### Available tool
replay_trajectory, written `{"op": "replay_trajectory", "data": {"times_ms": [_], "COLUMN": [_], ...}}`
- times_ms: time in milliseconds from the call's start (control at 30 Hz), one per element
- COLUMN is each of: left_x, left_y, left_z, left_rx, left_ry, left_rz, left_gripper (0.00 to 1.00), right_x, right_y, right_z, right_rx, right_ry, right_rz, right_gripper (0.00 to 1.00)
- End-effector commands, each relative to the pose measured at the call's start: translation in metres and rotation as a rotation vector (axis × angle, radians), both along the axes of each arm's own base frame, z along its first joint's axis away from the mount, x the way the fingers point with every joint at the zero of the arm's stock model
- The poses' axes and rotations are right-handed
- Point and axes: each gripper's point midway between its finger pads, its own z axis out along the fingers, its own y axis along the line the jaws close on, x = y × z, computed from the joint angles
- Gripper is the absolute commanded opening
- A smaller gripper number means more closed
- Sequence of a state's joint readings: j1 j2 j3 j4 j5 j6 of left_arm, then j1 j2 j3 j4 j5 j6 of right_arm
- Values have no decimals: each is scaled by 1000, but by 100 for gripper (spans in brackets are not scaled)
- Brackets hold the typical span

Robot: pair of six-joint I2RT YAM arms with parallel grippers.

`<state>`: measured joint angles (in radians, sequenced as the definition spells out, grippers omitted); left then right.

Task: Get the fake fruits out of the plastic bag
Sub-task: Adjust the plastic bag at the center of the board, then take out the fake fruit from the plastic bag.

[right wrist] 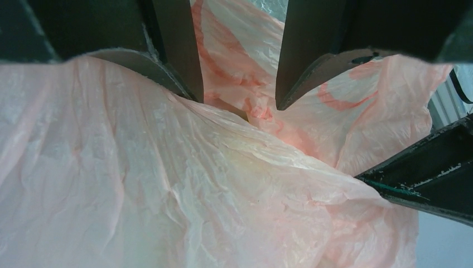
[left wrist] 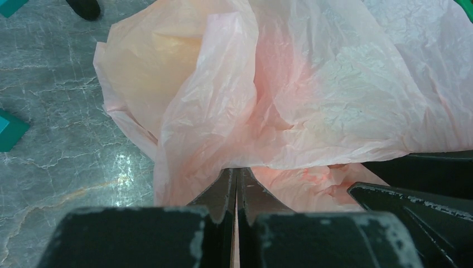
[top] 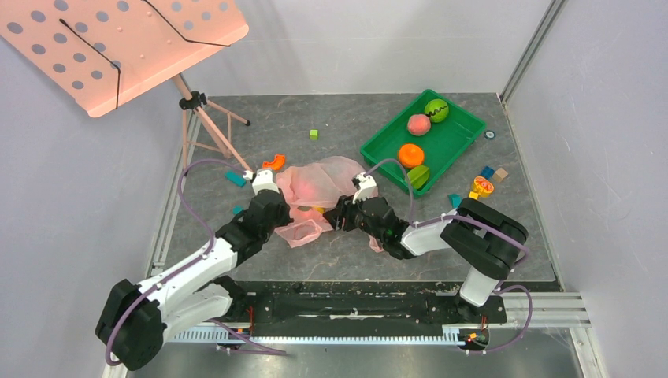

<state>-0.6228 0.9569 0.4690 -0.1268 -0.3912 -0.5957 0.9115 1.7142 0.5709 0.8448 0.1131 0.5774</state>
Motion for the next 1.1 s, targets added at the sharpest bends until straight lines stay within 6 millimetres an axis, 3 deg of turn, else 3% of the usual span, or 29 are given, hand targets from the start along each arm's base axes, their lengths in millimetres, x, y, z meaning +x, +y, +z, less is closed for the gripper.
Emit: {"op": "replay_trajectory", "data": {"times_ms": [0, 100, 300, 433, 633, 800, 1067], "left_x": [16, 21, 21, 16, 6, -1, -11], "left_y": [-13, -13, -15, -18, -12, 3, 32], "left_z": [33, 42, 28, 37, 45, 27, 0], "left_rx": [-95, -95, -108, -144, -152, -127, -141], "left_ry": [-75, -96, -58, -88, -98, -51, -24], "left_rz": [-3, 1, 4, -21, -23, 47, 225], "left_gripper": [2, 3, 2, 2, 3, 4, 3], "right_x": [10, 16, 28, 34, 47, 54, 54], "right_y": [8, 16, 31, 43, 53, 59, 62], "right_z": [10, 12, 10, 9, 6, -4, -17], "right_rx": [-6, -7, -17, -11, 0, -13, -23], "right_ry": [-41, -38, -23, -22, -6, 15, 35], "right_rz": [11, 10, 8, 19, -10, -27, -18], "right_gripper": [55, 61, 68, 73, 88, 97, 98]}}
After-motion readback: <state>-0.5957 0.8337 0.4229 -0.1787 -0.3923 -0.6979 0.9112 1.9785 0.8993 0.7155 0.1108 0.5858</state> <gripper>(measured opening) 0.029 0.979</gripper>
